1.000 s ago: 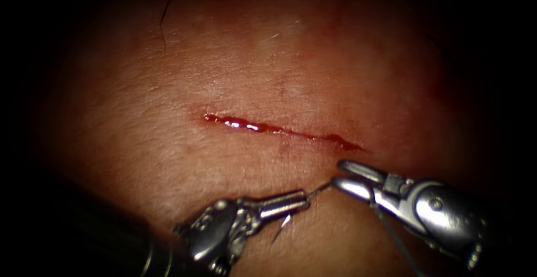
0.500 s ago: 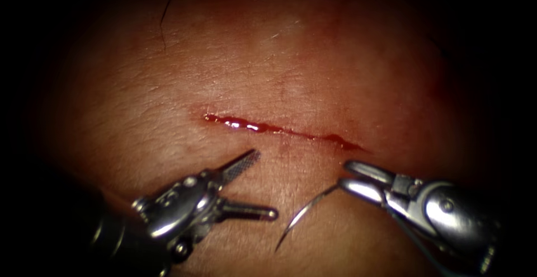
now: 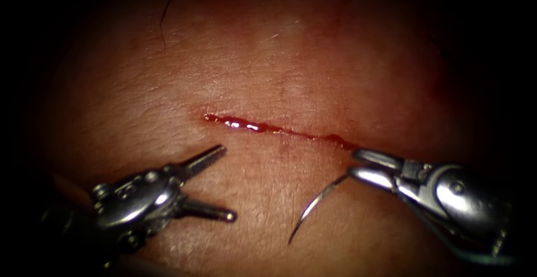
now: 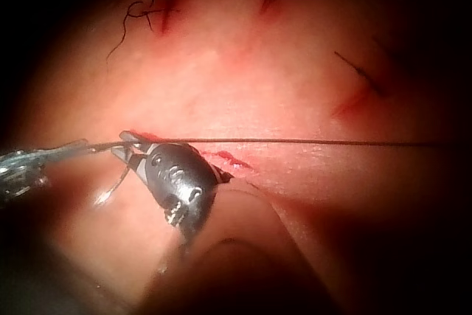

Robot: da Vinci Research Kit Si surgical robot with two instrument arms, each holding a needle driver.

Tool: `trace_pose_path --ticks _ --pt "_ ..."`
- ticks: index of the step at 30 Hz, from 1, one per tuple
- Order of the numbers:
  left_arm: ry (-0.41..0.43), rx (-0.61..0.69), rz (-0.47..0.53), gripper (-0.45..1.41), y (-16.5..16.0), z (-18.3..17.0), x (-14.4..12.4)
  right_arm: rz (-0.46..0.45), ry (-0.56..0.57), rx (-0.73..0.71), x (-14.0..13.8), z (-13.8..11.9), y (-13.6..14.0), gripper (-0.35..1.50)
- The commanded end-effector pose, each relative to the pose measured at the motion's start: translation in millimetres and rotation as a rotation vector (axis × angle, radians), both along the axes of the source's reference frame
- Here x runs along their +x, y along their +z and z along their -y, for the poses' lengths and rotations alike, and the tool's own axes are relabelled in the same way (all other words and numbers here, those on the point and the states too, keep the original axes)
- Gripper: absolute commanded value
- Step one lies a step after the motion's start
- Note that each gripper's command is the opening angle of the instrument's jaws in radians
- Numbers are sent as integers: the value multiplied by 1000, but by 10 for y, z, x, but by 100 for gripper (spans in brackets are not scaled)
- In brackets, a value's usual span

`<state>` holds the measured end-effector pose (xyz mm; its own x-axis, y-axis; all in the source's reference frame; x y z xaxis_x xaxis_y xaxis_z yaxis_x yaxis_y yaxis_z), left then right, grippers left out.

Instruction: Wound Closure

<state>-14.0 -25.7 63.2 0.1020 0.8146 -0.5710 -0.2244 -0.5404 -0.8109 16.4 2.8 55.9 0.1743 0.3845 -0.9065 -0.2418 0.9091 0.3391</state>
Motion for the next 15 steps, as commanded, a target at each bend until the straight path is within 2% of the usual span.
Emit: trace_pose_path --ticks 1,4,6,7,11,14,15 --pt "11 -26 -15 101 8 10 1 16 -19 -13 4 1 4 -35" --pt "34 -54 -37 98 9 10 2 28 -32 -11 0 -2 4 -35" --pt "100 -113 -89 94 12 6 9 56 -76 11 -7 -10 10 -35" --pt "144 -133 -109 93 15 3 16 67 -116 26 -12 -15 16 -35" --pt "232 -179 -152 88 22 3 38 99 -207 57 -23 -25 26 -35" --pt "283 -188 -170 84 25 2 50 102 -247 71 -25 -33 25 -35" --pt "321 -205 -180 79 27 -3 64 94 -280 78 -26 -40 22 -35"
